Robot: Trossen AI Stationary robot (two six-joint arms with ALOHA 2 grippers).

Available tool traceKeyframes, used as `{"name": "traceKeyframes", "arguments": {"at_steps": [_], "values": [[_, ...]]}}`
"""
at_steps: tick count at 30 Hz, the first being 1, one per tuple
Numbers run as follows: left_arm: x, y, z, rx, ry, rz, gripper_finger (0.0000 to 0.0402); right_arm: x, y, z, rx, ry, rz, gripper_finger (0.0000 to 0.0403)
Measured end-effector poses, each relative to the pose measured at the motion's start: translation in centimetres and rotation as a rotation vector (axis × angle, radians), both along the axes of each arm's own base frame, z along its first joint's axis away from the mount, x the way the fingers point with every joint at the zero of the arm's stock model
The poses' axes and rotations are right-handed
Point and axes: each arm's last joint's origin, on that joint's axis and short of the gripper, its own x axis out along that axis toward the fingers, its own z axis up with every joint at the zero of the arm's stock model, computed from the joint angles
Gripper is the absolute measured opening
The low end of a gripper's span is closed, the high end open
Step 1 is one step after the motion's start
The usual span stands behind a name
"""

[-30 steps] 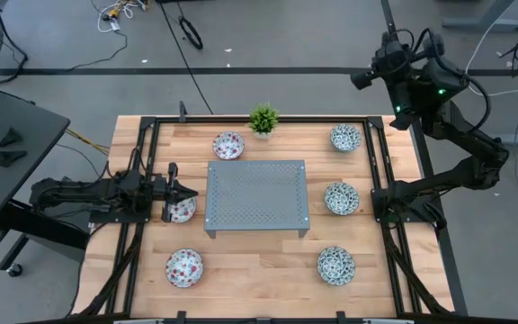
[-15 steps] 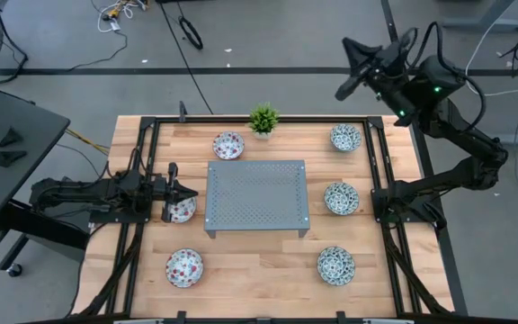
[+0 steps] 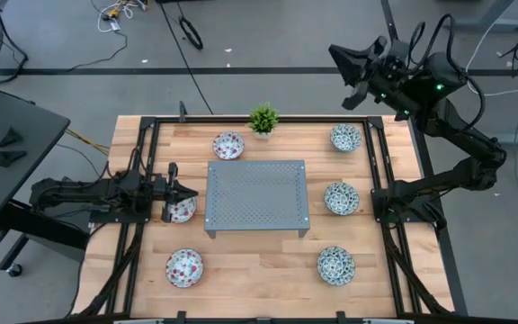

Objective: Pick & Place Mini bowls
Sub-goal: Put the top blue patterned bowl on the shelf

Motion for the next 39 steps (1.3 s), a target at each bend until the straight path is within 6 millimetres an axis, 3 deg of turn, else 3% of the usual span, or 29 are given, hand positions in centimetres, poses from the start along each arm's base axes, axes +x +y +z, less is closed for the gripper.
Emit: {"name": "traceKeyframes", "arguments": {"at_steps": [9,20,28,39], "values": [[0.0,0.0,0.0,0.0,0.0,0.0,0.0018,-0.4,-3.8,-1.1,0.023,0.088,-0.159,0.0011],[0.0,0.0,0.0,0.0,0.0,0.0,0.0018,-0.9,-8.4,-4.5,0.073,0.429,-0.354,0.0011],[0.0,0.0,0.0,0.0,0.001,0.0,0.0018,-1.3,-9.8,-6.7,0.161,0.624,-0.398,0.0011],[0.0,0.0,0.0,0.0,0.0,-0.001,0.0018,-2.4,-9.6,-8.8,0.284,0.853,-0.541,0.0011]]}}
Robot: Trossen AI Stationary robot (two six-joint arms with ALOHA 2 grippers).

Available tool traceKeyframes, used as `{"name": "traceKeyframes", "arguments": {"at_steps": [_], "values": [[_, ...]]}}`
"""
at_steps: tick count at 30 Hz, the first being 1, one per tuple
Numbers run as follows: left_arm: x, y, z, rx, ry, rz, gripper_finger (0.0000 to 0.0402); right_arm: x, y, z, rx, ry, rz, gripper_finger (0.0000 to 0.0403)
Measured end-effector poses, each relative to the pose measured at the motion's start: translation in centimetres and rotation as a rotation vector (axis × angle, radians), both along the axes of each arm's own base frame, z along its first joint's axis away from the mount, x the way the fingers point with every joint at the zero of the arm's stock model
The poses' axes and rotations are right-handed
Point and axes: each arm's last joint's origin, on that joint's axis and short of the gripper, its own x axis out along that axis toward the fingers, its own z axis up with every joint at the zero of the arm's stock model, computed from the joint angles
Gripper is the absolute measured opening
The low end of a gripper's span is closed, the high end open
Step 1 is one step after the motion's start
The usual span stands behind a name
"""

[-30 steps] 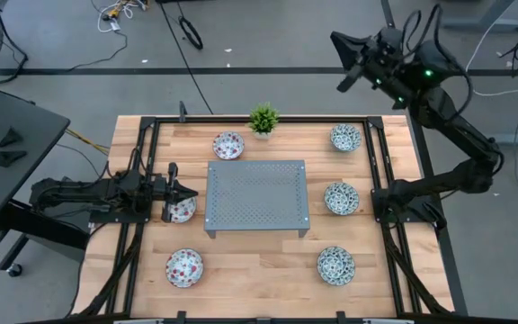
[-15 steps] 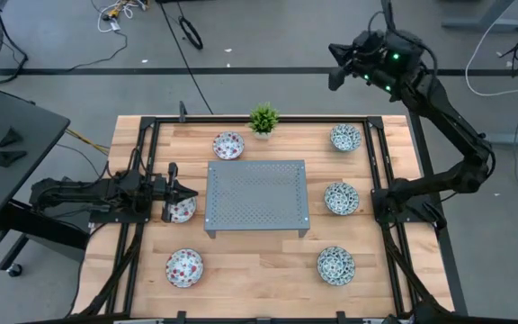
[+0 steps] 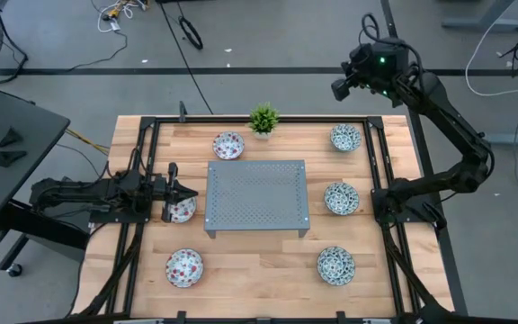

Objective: Pick & Place Mini bowls
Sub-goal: Put the top blue patterned bowl on the shelf

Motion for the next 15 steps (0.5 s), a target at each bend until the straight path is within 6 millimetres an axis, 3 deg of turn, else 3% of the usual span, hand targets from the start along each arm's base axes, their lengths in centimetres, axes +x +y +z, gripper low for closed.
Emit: {"name": "traceKeyframes", "arguments": {"at_steps": [7,15], "values": [[0.0,0.0,0.0,0.0,0.0,0.0,0.0018,-0.4,0.4,-0.8,0.038,0.034,-0.002,0.0011],[0.0,0.0,0.0,0.0,0.0,0.0,0.0018,-1.6,1.5,-3.6,0.066,0.06,-0.004,0.0011]]}}
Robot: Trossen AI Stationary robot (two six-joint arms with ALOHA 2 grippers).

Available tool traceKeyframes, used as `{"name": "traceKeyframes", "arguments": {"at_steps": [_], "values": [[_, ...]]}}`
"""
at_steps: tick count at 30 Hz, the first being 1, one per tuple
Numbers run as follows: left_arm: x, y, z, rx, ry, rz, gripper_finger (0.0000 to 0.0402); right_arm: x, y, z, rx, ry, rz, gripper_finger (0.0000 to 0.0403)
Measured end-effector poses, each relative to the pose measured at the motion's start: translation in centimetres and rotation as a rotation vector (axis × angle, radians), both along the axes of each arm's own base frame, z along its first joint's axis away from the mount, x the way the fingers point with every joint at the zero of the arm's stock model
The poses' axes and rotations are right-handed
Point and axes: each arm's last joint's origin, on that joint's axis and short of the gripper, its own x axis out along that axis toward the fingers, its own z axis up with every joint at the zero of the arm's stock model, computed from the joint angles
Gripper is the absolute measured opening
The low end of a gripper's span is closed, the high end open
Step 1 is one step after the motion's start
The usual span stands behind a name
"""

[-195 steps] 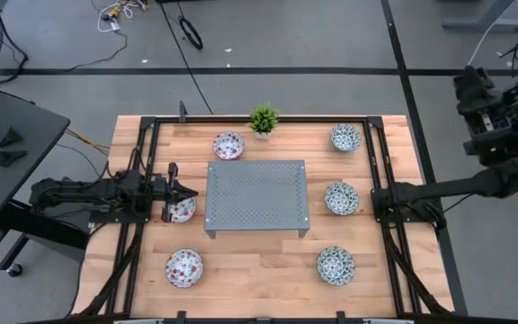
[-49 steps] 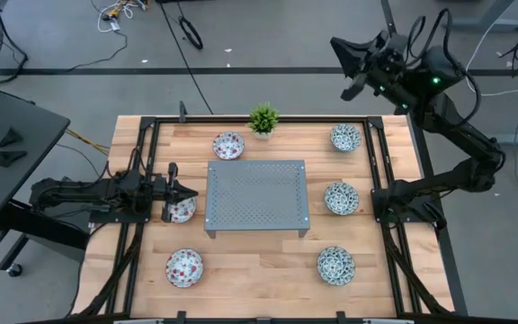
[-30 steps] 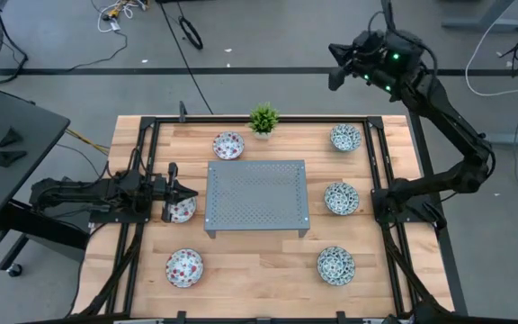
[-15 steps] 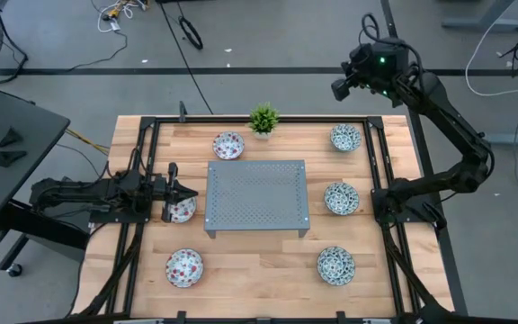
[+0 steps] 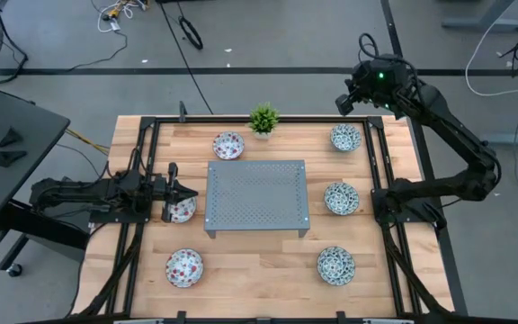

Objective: Pick & Place Mini bowls
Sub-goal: Put the top blue patterned bowl on the shelf

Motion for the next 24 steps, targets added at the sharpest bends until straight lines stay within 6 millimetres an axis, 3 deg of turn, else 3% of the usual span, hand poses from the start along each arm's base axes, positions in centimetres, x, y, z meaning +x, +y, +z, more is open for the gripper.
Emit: {"name": "traceKeyframes", "arguments": {"at_steps": [11,24], "values": [[0.0,0.0,0.0,0.0,0.0,0.0,0.0018,-1.5,1.4,-3.3,0.027,0.112,0.046,0.0011],[0.0,0.0,0.0,0.0,0.0,0.0,0.0018,-1.4,1.4,-8.0,0.089,0.367,0.167,0.0011]]}}
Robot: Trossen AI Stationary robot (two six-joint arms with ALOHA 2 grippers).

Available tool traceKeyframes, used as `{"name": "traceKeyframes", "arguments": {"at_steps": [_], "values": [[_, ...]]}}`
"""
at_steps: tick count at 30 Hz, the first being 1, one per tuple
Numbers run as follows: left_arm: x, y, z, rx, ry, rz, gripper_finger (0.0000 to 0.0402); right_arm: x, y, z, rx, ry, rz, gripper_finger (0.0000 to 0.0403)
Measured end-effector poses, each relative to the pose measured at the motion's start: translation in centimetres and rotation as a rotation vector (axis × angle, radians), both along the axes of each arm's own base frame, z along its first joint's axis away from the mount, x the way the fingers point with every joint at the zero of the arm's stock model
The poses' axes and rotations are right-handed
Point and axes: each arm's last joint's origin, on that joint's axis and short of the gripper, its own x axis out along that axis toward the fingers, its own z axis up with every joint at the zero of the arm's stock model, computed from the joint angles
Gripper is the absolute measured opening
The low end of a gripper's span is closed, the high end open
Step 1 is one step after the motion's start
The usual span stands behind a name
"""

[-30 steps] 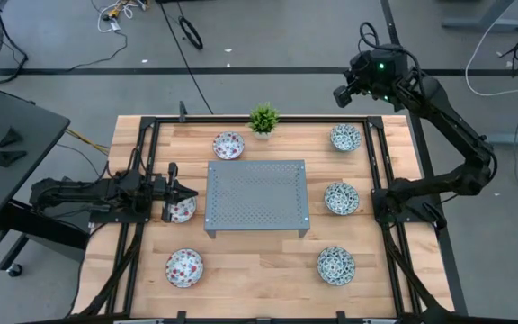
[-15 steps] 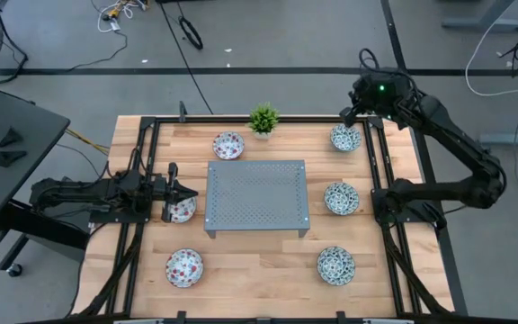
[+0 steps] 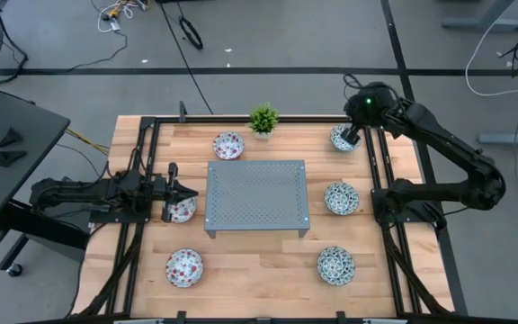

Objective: Pick & Place Mini bowls
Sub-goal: Put the top blue patterned bowl on the shelf

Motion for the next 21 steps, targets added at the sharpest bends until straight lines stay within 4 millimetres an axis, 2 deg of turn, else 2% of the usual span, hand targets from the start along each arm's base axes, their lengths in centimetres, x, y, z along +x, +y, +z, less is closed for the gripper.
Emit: {"name": "traceKeyframes", "arguments": {"at_steps": [6,14,21], "values": [[0.0,0.0,0.0,0.0,0.0,0.0,0.0018,0.0,0.0,-1.9,0.031,0.076,0.061,0.0011],[0.0,0.0,0.0,0.0,0.0,0.0,0.0018,0.2,0.5,-4.3,0.145,0.103,0.245,0.0011],[0.0,0.0,0.0,0.0,0.0,0.0,0.0018,0.5,0.2,-6.5,0.24,0.189,0.247,0.0011]]}}
